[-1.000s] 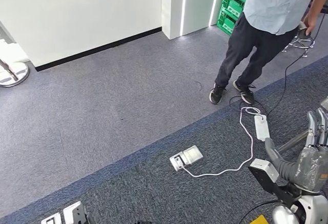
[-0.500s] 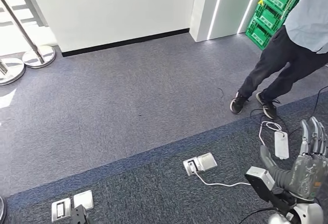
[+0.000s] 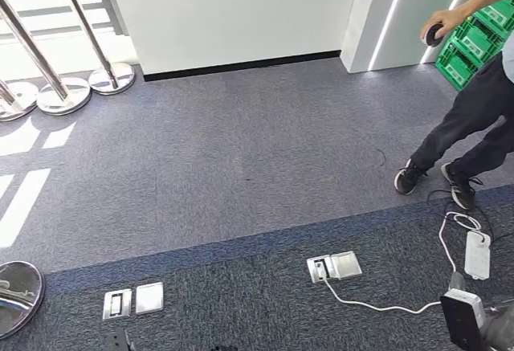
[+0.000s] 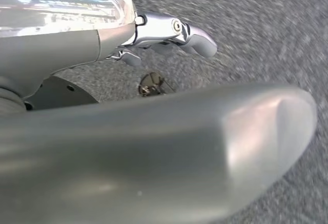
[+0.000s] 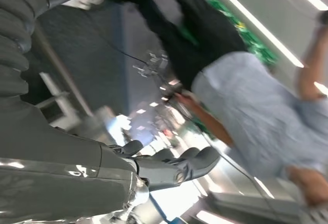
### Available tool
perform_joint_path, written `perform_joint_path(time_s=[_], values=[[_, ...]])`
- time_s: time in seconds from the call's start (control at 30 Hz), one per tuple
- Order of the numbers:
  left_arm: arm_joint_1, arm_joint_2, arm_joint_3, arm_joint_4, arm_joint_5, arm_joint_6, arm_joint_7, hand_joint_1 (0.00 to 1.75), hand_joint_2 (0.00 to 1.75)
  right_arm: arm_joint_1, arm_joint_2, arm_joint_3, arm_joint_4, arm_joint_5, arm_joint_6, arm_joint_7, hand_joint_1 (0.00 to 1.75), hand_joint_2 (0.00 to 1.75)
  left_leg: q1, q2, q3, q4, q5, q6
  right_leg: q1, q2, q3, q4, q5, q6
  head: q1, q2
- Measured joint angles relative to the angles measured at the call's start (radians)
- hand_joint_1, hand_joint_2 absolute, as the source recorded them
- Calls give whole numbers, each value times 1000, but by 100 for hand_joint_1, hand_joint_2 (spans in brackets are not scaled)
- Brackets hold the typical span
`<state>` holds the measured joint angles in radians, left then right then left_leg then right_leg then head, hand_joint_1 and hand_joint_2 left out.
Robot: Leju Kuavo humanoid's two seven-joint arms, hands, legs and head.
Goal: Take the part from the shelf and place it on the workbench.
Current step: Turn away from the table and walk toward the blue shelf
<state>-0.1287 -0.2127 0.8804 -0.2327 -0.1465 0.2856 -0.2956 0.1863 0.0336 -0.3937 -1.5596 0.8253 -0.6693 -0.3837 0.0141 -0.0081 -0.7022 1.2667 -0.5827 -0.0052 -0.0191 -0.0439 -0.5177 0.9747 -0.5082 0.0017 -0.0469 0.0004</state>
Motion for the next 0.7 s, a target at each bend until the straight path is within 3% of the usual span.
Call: perform_joint_path(time_s=[0.07,0.13,0.17,0.23,0.27,0.33,0.4,0.47,0.5,0.53,0.6,0.63,0.7], values=[[4,1,10,0,0,5,0,0,0,-11,29,-109,105,-19,20,-69,0,175,1,27,74,-133,57,-3,-1,-20,3,4,-6,9,0,0],[6,1,16,0,0,9,3,0,0,-42,41,-227,237,-20,36,-132,0,175,-2,53,123,-228,83,5,3,-34,6,9,-13,21,1,0],[7,1,19,0,0,10,5,0,0,-60,44,-287,311,-16,43,-149,0,175,-5,57,129,-241,81,11,4,-39,8,9,-15,27,2,0],[11,1,27,0,0,13,8,0,0,-93,44,-390,457,0,48,-158,0,175,-8,39,127,-242,82,26,3,-52,15,5,-17,37,2,0],[13,1,30,0,0,15,8,0,0,-112,42,-430,531,10,44,-154,0,175,-8,32,128,-244,83,32,0,-46,17,8,-24,43,2,0],[15,1,36,0,0,18,8,0,0,-152,35,-504,708,38,26,-128,0,175,-5,22,129,-247,87,42,-2,-9,-2,59,-66,49,3,0],[16,0,38,0,0,19,7,0,0,-168,31,-573,873,70,6,-74,0,175,-7,6,128,-247,87,49,-2,28,-58,188,-134,48,4,0],[16,0,40,0,0,19,5,0,0,-172,31,-616,988,106,-2,9,0,175,-12,-15,128,-246,87,53,-1,36,-110,292,-166,45,4,0],[16,0,42,0,0,20,4,0,0,-177,32,-628,1033,121,-1,54,0,175,-14,-25,130,-245,86,53,-1,38,-114,293,-152,43,4,0],[16,0,43,0,0,21,3,0,0,-183,33,-638,1073,134,3,95,0,175,-15,-35,132,-245,86,53,0,42,-101,256,-121,39,4,0],[16,0,45,0,0,25,2,0,0,-191,38,-655,1133,149,13,156,0,175,-17,-56,135,-245,86,52,-1,78,-45,125,-48,31,4,0],[15,0,45,0,0,27,3,0,0,-193,40,-662,1156,154,19,179,0,175,-17,-67,135,-244,86,49,-2,97,-22,71,-27,27,3,0],[15,0,46,0,0,30,6,0,0,-195,43,-677,1192,159,29,215,0,175,-15,-86,129,-243,88,40,0,118,-4,29,-23,23,3,0]])
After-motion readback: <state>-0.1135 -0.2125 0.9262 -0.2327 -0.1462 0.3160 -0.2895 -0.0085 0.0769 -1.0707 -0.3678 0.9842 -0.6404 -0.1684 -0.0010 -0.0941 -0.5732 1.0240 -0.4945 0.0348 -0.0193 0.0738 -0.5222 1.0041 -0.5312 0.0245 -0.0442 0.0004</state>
